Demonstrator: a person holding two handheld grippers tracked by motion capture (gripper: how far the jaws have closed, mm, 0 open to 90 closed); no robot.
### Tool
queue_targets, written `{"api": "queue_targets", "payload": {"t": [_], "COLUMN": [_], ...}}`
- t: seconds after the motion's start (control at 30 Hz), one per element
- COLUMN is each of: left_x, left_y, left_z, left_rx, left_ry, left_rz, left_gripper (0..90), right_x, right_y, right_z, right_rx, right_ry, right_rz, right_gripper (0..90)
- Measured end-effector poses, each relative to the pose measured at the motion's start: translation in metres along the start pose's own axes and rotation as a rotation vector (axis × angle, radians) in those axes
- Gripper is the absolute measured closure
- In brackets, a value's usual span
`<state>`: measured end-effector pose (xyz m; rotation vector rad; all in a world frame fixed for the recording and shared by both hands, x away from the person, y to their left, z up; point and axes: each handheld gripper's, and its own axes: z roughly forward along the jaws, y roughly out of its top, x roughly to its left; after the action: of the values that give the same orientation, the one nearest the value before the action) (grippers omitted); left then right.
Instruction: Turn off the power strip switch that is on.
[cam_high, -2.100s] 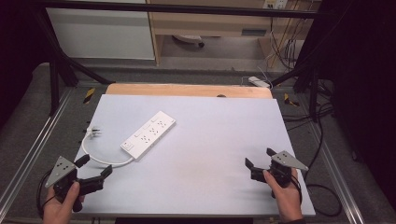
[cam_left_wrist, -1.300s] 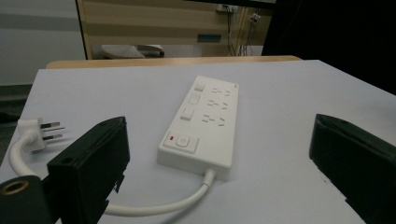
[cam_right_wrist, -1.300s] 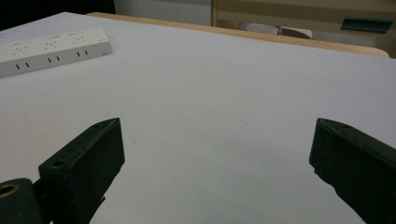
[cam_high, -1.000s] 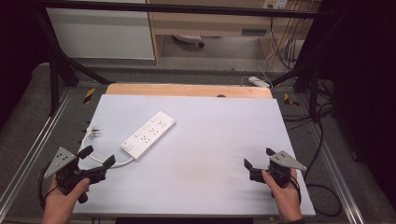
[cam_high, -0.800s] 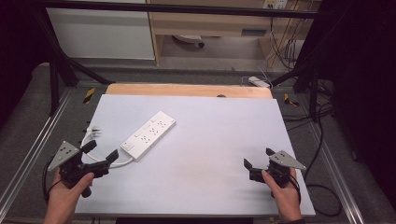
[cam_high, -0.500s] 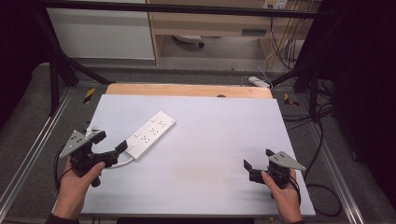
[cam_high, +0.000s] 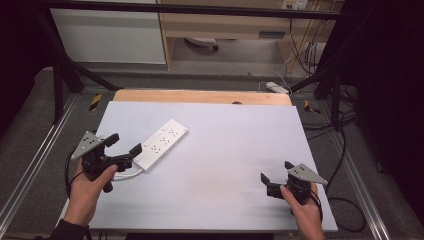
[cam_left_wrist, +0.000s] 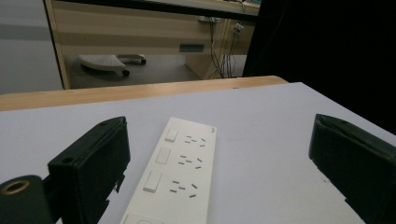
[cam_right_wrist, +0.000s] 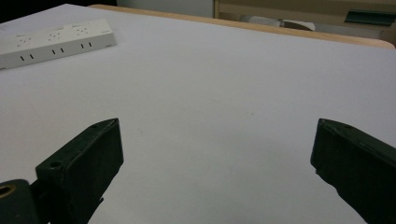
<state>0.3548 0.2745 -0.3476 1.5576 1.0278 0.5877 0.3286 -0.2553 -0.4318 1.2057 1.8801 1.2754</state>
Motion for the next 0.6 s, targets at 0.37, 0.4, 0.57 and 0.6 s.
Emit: {"api": "queue_targets", "payload": {"t": [0.37, 0.4, 0.57, 0.6], "left_x": [-0.002, -0.002, -0.002, -0.002], "left_y": [0.014, 0.014, 0.019, 0.020], "left_z": [0.007, 0.008, 0.013, 0.014], "left_rx": [-0.004, -0.004, -0.007, -0.007], "left_ry": [0.011, 0.011, 0.015, 0.017], "left_rz": [0.016, 0.016, 0.019, 0.021], "left_gripper": [5.4, 5.4, 5.5, 5.5], "right_x": [0.001, 0.001, 0.000, 0.000], "right_y": [0.000, 0.000, 0.000, 0.000], "right_z": [-0.003, -0.003, -0.004, -0.004], "right_rx": [-0.002, -0.003, -0.004, -0.006], "right_ry": [0.008, 0.007, 0.005, 0.004], "right_rz": [-0.006, -0.006, 0.003, 0.003], "right_gripper": [2.6, 2.6, 2.6, 2.6]}}
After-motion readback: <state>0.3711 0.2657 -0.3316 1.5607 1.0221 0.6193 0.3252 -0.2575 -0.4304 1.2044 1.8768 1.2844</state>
